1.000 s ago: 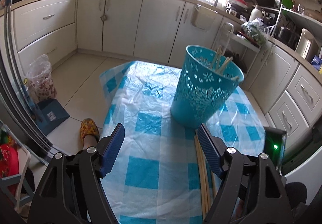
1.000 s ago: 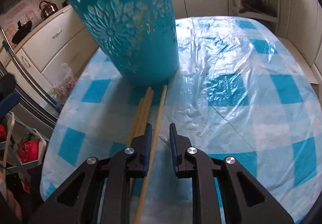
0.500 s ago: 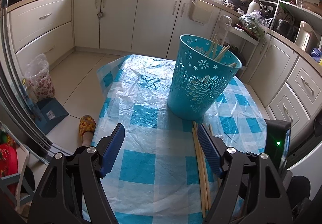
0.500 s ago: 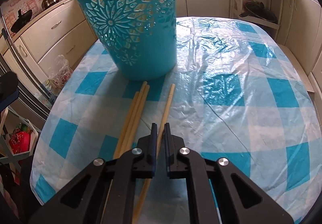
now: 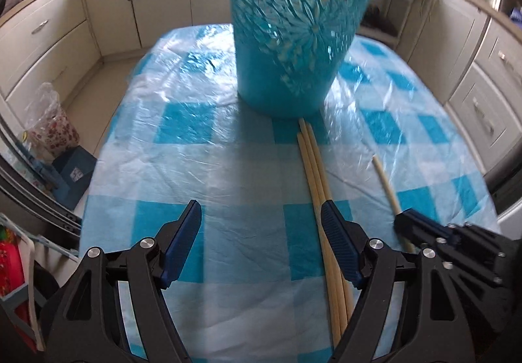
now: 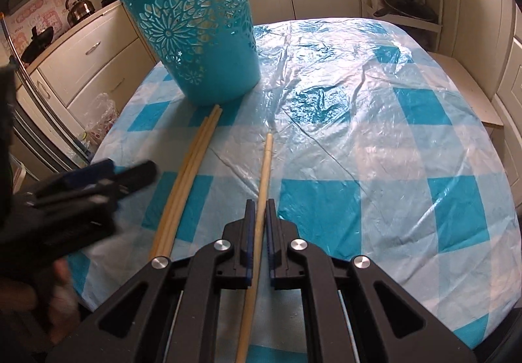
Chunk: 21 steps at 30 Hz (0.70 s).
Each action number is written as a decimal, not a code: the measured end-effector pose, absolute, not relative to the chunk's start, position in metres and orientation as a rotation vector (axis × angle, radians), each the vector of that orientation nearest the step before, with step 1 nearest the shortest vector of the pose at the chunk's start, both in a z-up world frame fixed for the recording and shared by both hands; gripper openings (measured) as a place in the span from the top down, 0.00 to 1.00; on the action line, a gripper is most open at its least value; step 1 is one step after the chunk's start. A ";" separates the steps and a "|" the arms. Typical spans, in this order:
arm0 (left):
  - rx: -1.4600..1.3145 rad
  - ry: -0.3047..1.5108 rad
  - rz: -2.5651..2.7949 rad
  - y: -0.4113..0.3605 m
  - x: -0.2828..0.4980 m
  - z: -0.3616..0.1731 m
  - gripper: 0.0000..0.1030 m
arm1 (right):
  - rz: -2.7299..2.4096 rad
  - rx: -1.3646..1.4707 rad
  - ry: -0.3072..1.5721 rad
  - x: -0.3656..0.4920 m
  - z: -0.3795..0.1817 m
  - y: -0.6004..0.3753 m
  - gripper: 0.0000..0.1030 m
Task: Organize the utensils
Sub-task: 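Grasp one chopstick with the left gripper and lift it upright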
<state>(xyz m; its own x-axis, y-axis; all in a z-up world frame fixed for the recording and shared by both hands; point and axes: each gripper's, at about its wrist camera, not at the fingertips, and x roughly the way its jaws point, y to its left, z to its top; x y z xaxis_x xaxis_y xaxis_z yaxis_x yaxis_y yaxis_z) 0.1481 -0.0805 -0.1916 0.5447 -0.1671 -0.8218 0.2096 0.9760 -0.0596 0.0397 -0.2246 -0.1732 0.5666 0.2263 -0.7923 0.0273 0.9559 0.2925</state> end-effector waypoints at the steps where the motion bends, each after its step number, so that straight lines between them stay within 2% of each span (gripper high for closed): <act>1: 0.055 0.976 -0.218 -0.083 0.150 -0.194 0.30 | 0.122 0.288 0.962 0.038 -0.173 -0.225 0.93; 18: 0.140 0.990 -0.179 -0.104 0.178 -0.201 0.30 | 0.146 0.309 0.950 0.037 -0.173 -0.228 0.93; 21: 0.136 0.978 -0.207 -0.102 0.177 -0.199 0.50 | 0.143 0.305 0.947 0.040 -0.173 -0.227 0.93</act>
